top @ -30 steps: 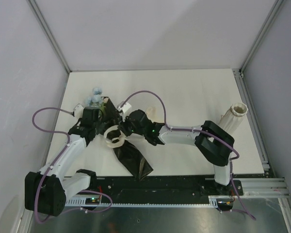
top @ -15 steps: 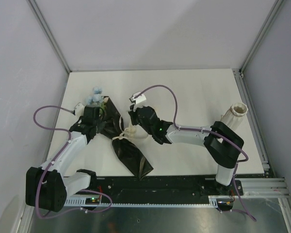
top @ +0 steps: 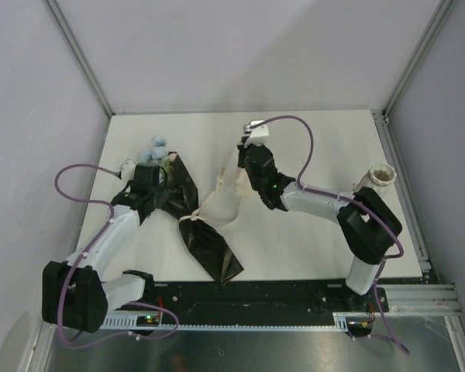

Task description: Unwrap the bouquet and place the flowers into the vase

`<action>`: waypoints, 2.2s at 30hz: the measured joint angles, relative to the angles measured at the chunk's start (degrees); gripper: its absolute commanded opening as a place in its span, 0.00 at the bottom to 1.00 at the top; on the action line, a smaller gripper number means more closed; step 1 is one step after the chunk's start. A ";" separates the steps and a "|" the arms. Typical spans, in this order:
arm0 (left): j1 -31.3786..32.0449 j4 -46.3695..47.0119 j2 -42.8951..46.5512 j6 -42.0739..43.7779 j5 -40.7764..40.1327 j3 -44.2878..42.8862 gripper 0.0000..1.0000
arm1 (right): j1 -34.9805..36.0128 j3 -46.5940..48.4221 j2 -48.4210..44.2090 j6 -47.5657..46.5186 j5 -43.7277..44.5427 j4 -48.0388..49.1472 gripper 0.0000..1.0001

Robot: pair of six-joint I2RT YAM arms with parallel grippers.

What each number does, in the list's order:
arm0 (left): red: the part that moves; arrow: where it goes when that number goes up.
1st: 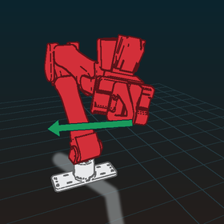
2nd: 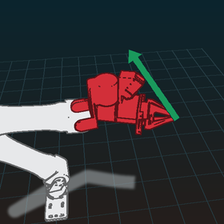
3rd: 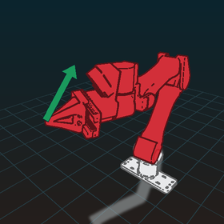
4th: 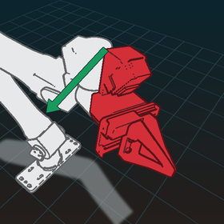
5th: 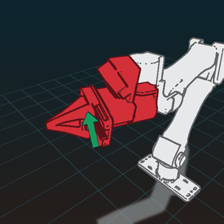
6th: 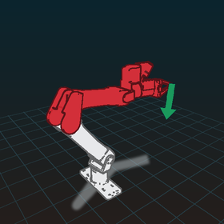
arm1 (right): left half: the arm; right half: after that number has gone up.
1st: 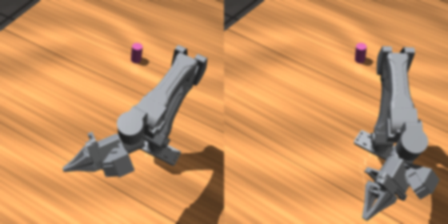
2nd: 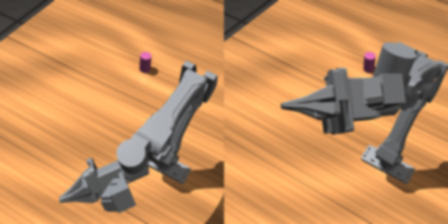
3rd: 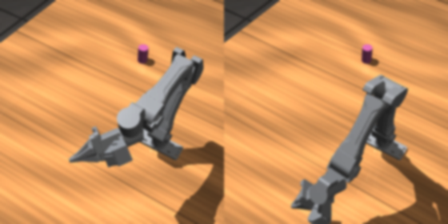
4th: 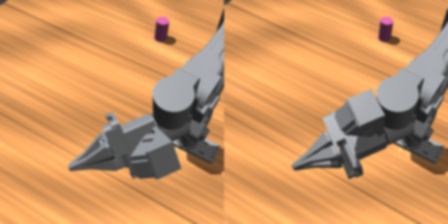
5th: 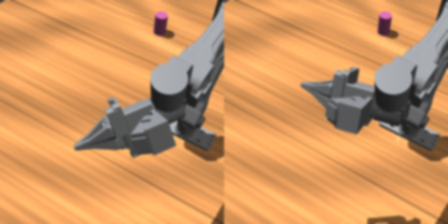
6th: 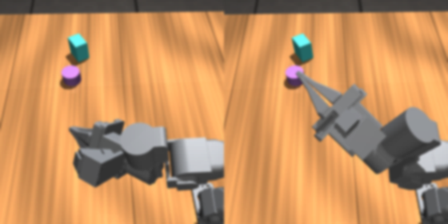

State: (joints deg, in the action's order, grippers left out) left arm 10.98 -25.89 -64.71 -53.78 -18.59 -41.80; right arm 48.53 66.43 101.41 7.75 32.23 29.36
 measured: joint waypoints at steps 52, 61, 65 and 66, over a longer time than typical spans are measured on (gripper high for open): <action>0.02 2.47 11.47 0.09 17.68 18.86 0.43 | 8.17 0.04 12.50 6.51 -49.64 -13.25 0.39; 0.02 5.66 10.99 0.24 17.79 19.47 0.36 | 9.16 0.09 12.50 2.56 -42.99 -13.03 0.43; 0.02 6.91 10.47 0.39 17.84 19.56 0.39 | 9.16 0.09 12.50 1.07 -41.00 -12.50 0.41; 0.02 7.19 10.32 0.61 17.86 19.56 0.41 | 9.16 0.09 12.48 0.96 -40.63 -12.50 0.41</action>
State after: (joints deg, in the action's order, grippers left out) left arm 11.00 -18.70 -54.39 -53.17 -0.73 -22.24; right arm 57.69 66.52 113.89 8.71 -8.40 16.86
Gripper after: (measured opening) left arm 0.366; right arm 0.419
